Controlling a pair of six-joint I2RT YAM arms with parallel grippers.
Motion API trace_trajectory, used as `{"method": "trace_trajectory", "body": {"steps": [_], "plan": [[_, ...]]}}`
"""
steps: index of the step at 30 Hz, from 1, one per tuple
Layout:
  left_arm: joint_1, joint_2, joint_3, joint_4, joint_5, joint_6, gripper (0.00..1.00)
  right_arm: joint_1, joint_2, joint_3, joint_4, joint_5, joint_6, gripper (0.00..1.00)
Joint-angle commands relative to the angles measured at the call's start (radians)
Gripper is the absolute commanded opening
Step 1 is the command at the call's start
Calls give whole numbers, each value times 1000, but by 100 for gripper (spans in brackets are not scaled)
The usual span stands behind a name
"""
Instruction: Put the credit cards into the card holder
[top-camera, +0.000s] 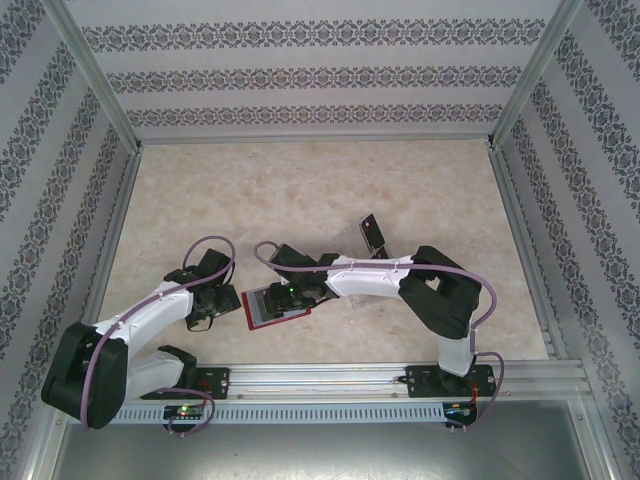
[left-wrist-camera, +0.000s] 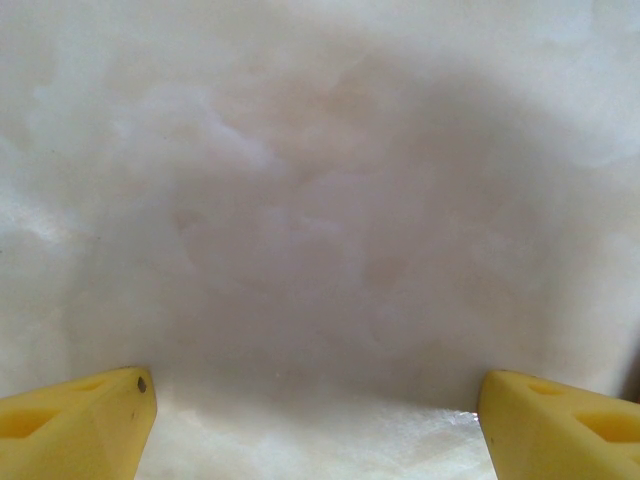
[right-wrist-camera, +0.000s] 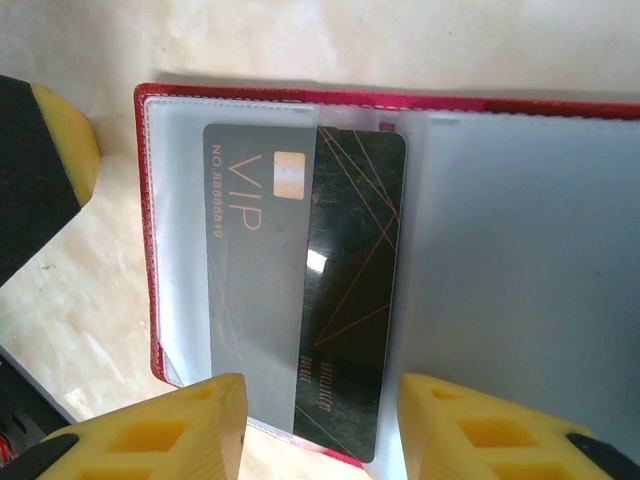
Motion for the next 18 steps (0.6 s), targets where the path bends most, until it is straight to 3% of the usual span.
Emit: {"method": "trace_trajectory", "body": {"steps": [1,18], "plan": [[5,27,-27,90,88,-7,85,-2,38,32,-32,4,-22,45],[2,39,-27,103,93,-8,85,32,116,146,-87,-58,-75,45]]}}
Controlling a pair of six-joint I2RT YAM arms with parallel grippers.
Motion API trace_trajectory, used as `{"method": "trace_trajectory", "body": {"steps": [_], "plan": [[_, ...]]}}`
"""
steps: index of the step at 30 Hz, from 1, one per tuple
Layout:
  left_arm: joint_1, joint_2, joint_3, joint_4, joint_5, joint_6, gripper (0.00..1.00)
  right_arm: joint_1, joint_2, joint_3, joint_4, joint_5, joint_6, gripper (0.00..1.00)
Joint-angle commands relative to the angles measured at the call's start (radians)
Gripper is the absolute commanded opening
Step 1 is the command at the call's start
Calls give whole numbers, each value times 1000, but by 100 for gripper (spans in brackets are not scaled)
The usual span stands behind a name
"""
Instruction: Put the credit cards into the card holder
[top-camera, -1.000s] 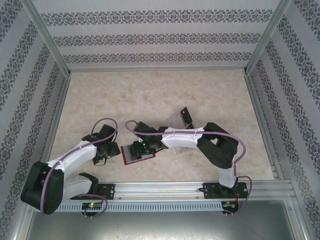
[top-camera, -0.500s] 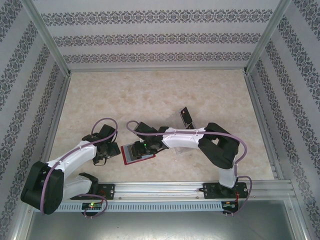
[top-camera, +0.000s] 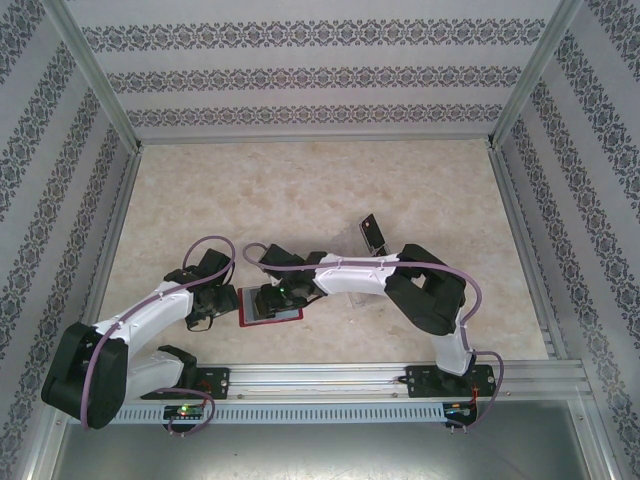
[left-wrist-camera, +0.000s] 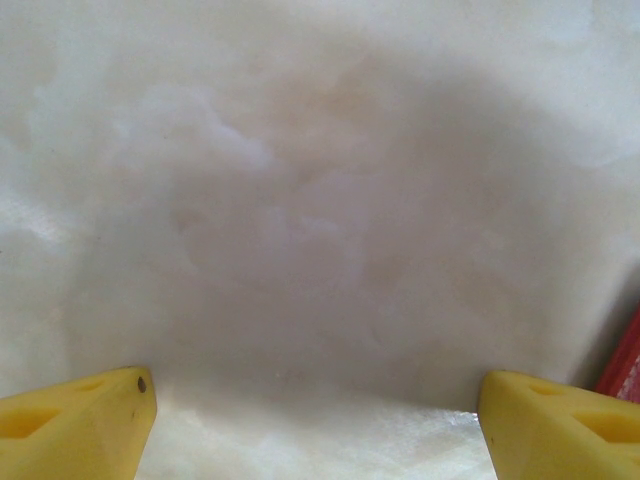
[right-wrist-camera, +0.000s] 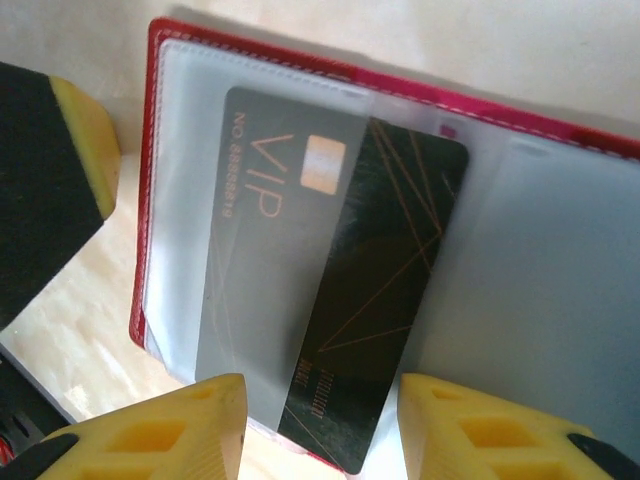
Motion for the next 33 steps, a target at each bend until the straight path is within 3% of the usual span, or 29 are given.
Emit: {"method": "trace_trajectory", "body": {"steps": [1,9,23,33], "plan": [[3,38,-28,103,93,-9,85,18,32,45,-42,-30,-44,45],[-7,58,-21,115,99,-13,84,24,63,87,-107,-6,-90,48],[-10,26,99,44,79,38,86,-92,37,-34,-87,39,-96,47],[-11,92,146,106,195,150,86,-131,-8,-45,-67,23,-97,47]]}}
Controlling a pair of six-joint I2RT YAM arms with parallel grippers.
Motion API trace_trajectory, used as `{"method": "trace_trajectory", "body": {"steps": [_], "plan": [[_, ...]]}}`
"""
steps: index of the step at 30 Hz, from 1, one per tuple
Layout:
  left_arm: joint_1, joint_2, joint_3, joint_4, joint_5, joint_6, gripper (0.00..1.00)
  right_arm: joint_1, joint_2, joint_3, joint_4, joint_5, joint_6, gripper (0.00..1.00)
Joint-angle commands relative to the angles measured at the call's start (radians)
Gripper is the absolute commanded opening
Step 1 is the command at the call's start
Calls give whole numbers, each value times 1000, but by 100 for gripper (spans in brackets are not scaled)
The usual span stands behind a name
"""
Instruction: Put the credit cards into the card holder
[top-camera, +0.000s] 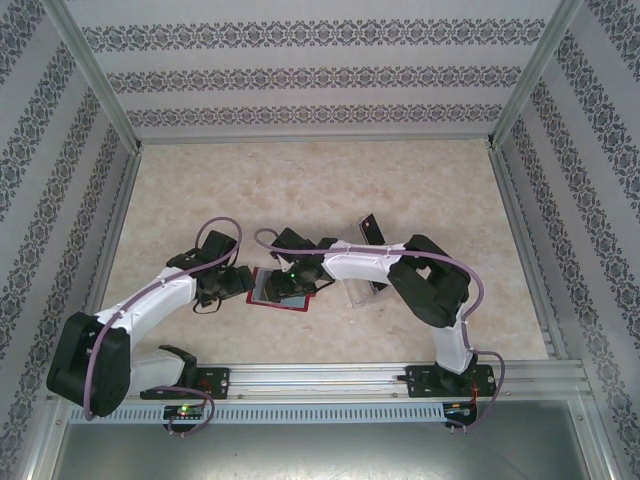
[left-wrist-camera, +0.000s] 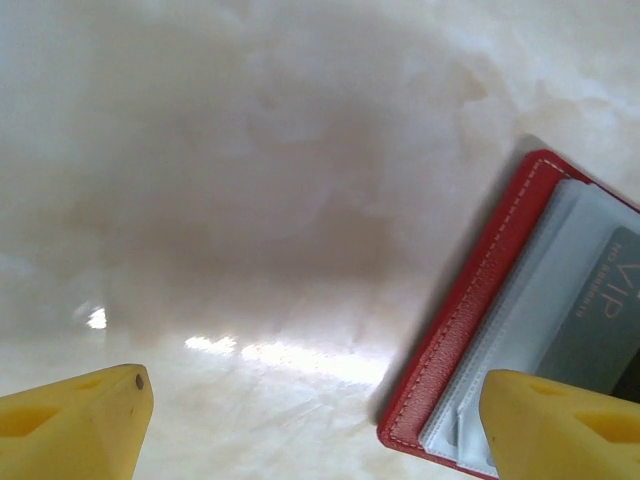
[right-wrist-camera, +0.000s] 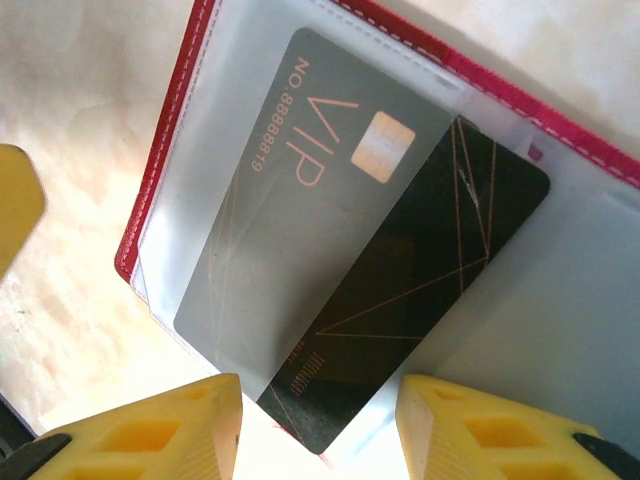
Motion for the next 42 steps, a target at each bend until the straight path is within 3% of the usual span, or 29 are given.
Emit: {"method": "trace_trajectory", "body": {"steps": [1,42], "plan": [[-9,28,2,47,58,51,86,-12,-13,-32,-58,61,-9,47],[-30,163,-84,134,76,7,84,-9,6,-3,70,10,94,42]]}}
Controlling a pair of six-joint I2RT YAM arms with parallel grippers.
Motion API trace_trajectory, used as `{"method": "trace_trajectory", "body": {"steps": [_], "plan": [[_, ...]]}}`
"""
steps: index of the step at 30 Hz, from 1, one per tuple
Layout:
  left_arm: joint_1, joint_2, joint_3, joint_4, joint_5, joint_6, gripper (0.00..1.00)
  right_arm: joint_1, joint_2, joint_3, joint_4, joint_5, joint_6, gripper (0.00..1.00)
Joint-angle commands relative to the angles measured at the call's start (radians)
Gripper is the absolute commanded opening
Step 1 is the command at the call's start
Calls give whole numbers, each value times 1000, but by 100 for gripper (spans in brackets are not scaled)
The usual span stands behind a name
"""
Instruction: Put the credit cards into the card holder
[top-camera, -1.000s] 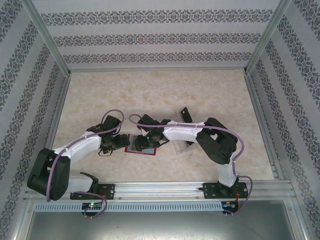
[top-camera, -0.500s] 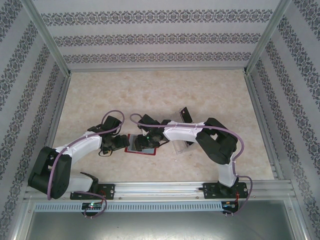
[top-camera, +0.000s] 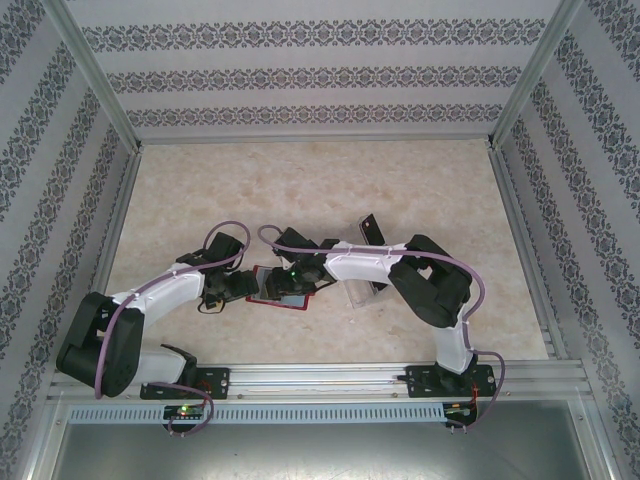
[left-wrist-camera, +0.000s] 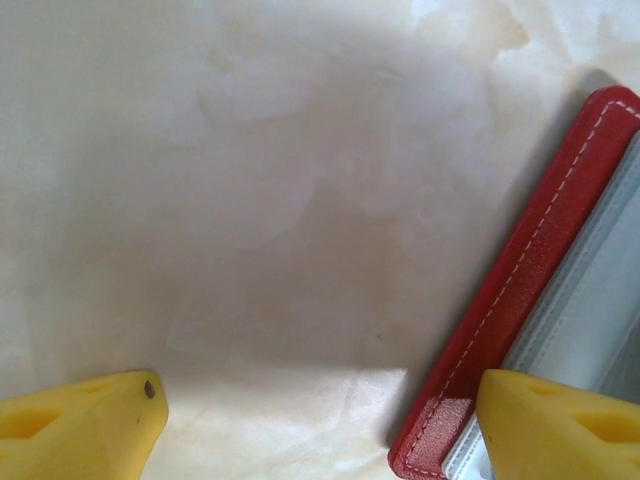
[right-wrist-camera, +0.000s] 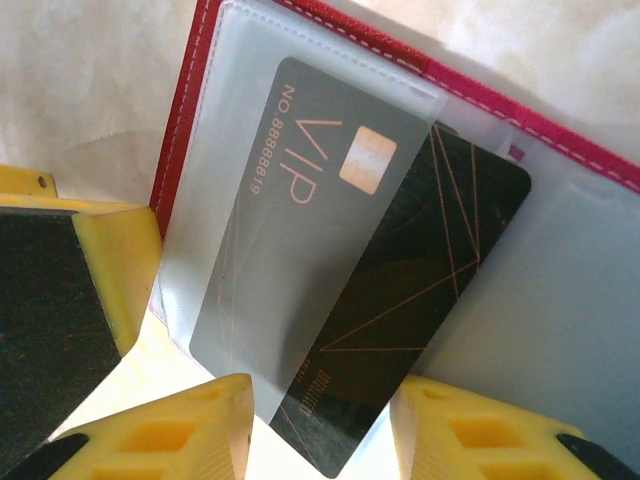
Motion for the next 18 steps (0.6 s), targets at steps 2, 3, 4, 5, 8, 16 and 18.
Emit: {"method": "trace_trajectory", "body": {"steps": [2,3,4,5,8,16,18], "plan": [[-19,63,-62,68,55,-16,84,-5,18,31,10,6,17,42],[-19,65,-62,69,57,-16,84,-5,21,37,11,4,20,42],[-22,69,-62,71,59,-17,84,-3,28,43,14,0,24,43],[-23,71,-61,73,61,-19,84,-4,36,49,21,-9,30,43],[-26,71,-58,70,60,-22,84,2,39,54,14,-6,31,45],[-27,60,-56,62,54,-27,84,-7,-29,7,-27,50,14,46],[-25,59,-55,62,53,-28,84,-7,-38,3,-31,54,14,47]]}}
